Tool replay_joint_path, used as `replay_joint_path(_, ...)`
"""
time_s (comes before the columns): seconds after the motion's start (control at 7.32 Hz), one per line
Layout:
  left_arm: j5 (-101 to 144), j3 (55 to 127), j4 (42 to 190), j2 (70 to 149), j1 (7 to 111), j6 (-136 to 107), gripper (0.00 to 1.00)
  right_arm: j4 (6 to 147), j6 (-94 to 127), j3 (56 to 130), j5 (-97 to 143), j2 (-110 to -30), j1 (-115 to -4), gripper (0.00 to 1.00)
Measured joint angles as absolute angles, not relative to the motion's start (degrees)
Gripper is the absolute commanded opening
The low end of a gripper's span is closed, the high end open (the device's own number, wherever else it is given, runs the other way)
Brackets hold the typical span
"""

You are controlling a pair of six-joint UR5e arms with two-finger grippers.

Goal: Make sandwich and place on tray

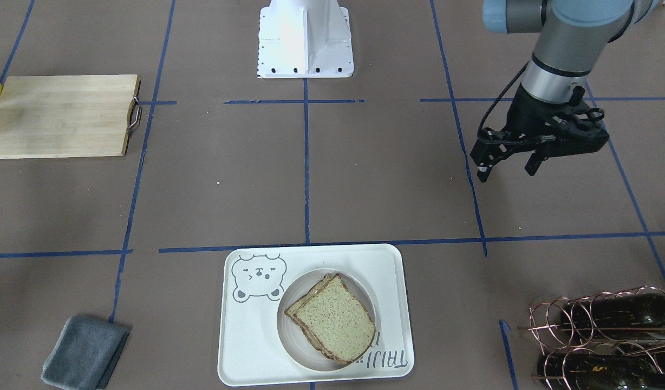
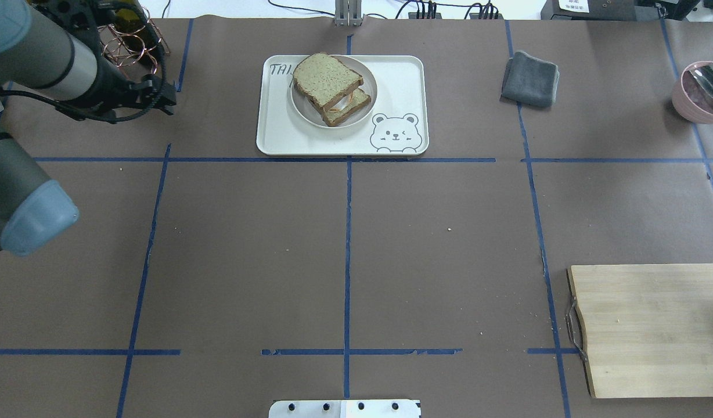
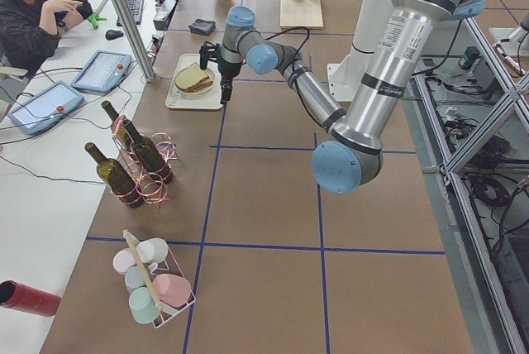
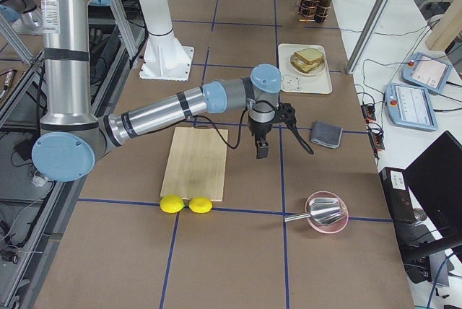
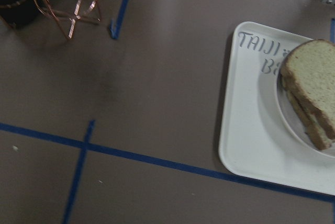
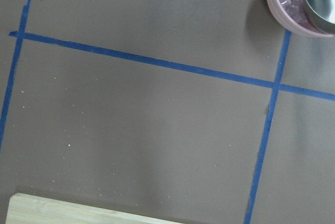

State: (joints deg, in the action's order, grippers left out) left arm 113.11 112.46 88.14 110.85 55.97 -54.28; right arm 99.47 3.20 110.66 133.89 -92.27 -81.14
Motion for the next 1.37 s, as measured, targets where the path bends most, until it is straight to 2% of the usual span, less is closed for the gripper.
replay_joint_path(0.27,121.4,111.4,87.4,103.7,65.5,-34.9,1.00,99.2,1.0,108.6,139.1,-93.6,-85.5,1.00)
replay_joint_path(0.82,130.7,102.5,87.2,92.4,82.6,-3.2,1.00,99.1,1.2,107.1,139.1,-94.1,-86.2,1.00)
replay_joint_path(1.09,131.1,98.5,87.3,89.5,85.9,2.9,1.00,99.1,1.2,106.3,139.2,-94.1,-86.2,1.00)
replay_joint_path(1.37,131.7,97.5,87.6,88.4,87.1,3.6,1.00,99.1,1.2,106.3,139.2,-94.0,-86.2,1.00)
